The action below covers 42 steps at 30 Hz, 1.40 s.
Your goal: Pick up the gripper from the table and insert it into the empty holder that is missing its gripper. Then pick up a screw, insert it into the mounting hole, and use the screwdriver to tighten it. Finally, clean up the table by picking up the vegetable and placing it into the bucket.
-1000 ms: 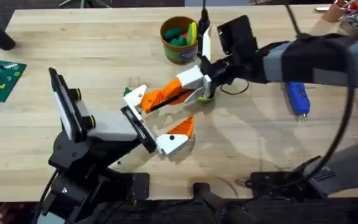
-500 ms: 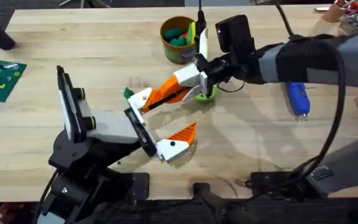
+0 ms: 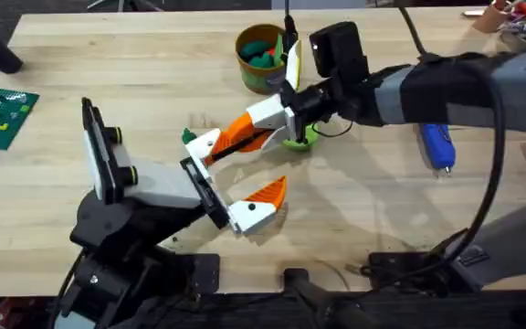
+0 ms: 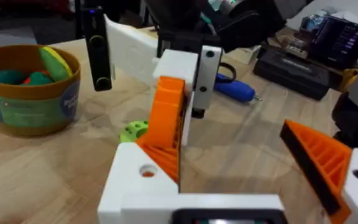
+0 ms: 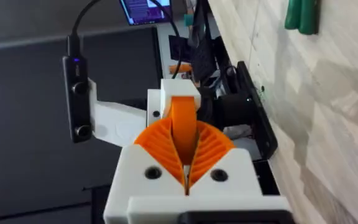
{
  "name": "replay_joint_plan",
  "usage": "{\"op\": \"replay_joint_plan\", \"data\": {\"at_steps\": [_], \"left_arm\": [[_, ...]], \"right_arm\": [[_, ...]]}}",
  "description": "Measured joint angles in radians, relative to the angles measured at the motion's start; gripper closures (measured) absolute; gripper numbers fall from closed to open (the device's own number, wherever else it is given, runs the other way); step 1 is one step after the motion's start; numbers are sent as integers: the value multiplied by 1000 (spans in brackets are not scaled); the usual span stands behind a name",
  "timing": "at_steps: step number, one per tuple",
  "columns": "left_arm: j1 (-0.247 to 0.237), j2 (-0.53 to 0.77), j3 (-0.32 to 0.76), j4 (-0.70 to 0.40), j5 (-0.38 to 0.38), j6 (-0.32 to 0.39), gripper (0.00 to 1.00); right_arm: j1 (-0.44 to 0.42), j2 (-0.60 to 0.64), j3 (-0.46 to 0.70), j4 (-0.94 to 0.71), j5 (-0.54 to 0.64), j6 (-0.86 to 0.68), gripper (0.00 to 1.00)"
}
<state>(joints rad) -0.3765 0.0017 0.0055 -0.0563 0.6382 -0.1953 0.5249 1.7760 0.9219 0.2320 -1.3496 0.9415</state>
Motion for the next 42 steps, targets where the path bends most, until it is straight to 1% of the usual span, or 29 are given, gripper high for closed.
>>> {"op": "replay_joint_plan", "data": {"at_steps": [17,24,37,41,42], "left_arm": [[1,0,0,0,-6,-4,11],[3,0,0,1,-22,1,11],[2,0,0,1,-24,1,11],[2,0,0,1,-25,1,11],[2,0,0,1,-26,1,11]], "right_arm": [[2,0,1,6,14,6,983],[7,0,1,60,26,34,983],[8,0,1,61,26,43,984],[8,0,1,60,26,48,924],[8,0,1,60,27,49,894]]}}
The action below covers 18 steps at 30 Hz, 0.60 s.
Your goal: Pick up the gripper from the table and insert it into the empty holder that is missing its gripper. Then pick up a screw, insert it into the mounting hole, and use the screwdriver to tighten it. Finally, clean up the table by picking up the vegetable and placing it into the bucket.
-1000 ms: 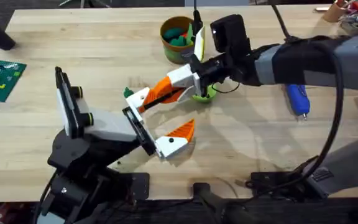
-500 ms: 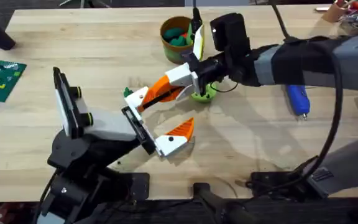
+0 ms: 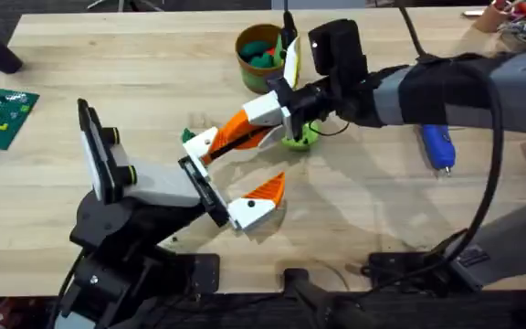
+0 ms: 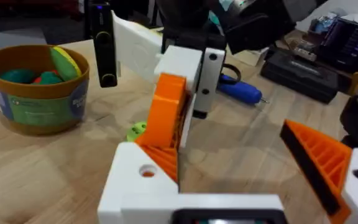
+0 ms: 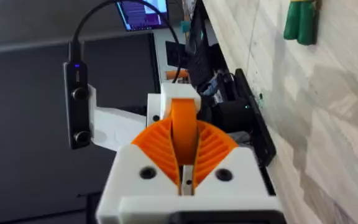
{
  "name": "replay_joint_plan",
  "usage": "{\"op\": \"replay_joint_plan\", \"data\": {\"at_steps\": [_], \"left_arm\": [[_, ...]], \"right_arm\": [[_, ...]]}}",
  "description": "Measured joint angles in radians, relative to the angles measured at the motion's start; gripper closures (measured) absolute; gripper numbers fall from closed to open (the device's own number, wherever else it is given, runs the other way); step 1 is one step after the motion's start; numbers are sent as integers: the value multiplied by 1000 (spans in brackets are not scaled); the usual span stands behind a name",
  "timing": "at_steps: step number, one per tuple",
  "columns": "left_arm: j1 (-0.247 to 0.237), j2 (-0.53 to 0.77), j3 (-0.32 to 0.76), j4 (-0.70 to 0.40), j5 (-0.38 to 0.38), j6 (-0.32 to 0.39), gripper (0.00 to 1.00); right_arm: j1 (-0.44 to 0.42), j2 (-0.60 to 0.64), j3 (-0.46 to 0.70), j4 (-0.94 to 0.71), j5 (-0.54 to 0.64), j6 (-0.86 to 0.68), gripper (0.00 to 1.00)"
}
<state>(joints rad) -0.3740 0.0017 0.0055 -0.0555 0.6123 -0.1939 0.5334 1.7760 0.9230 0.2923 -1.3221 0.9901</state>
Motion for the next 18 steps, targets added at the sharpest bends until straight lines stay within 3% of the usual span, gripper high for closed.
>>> {"op": "replay_joint_plan", "data": {"at_steps": [3,18], "left_arm": [[-3,0,0,1,14,8,11],[-6,-1,0,2,25,28,11]], "right_arm": [[12,0,0,-2,10,4,758],[42,0,-1,-8,-12,5,604]]}}
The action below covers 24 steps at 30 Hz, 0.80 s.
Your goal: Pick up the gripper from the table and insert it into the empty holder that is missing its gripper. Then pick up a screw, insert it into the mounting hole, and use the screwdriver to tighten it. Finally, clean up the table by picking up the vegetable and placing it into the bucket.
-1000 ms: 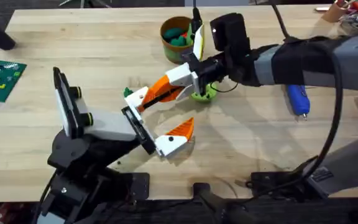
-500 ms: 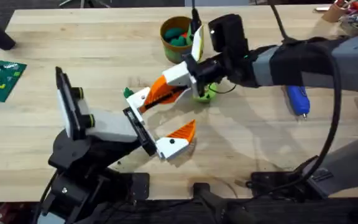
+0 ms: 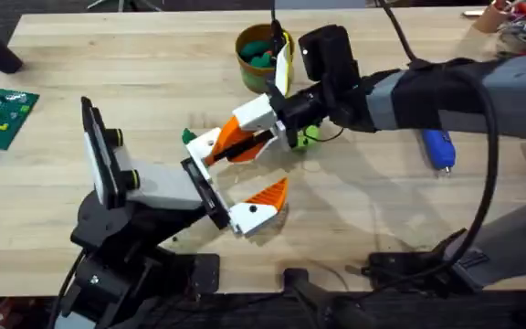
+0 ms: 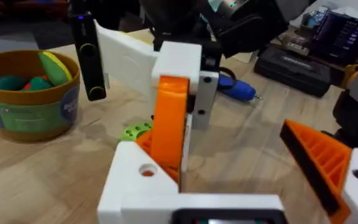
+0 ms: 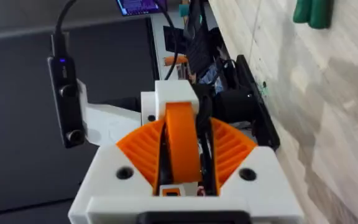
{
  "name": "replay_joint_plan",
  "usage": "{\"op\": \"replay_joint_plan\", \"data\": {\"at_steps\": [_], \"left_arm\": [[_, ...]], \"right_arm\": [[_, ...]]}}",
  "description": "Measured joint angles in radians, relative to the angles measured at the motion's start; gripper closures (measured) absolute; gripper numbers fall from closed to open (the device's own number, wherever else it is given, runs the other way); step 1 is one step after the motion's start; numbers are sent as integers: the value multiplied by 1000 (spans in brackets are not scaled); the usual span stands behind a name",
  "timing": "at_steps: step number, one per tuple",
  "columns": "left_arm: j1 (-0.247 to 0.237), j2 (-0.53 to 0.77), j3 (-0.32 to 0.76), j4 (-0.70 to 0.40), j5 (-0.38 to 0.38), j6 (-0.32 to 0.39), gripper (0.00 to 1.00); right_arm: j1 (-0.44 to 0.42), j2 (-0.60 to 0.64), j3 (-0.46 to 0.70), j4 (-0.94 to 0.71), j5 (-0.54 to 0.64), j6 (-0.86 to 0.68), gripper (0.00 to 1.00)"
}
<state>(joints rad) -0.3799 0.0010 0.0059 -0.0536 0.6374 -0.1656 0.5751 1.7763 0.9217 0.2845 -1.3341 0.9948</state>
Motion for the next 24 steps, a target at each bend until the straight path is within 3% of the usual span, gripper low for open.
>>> {"op": "replay_joint_plan", "data": {"at_steps": [10,15,17,21,24], "left_arm": [[-5,0,0,-1,34,5,11],[-6,0,0,-2,46,5,11],[-6,0,0,-2,48,5,11],[-6,0,0,-2,48,5,11],[-6,0,0,-2,49,5,11]], "right_arm": [[-39,0,-1,1,-18,5,527],[-60,0,-1,2,-17,8,439],[-68,0,-1,2,-17,10,371],[-89,0,-1,3,-15,14,43],[-114,0,-1,3,-13,15,10]]}}
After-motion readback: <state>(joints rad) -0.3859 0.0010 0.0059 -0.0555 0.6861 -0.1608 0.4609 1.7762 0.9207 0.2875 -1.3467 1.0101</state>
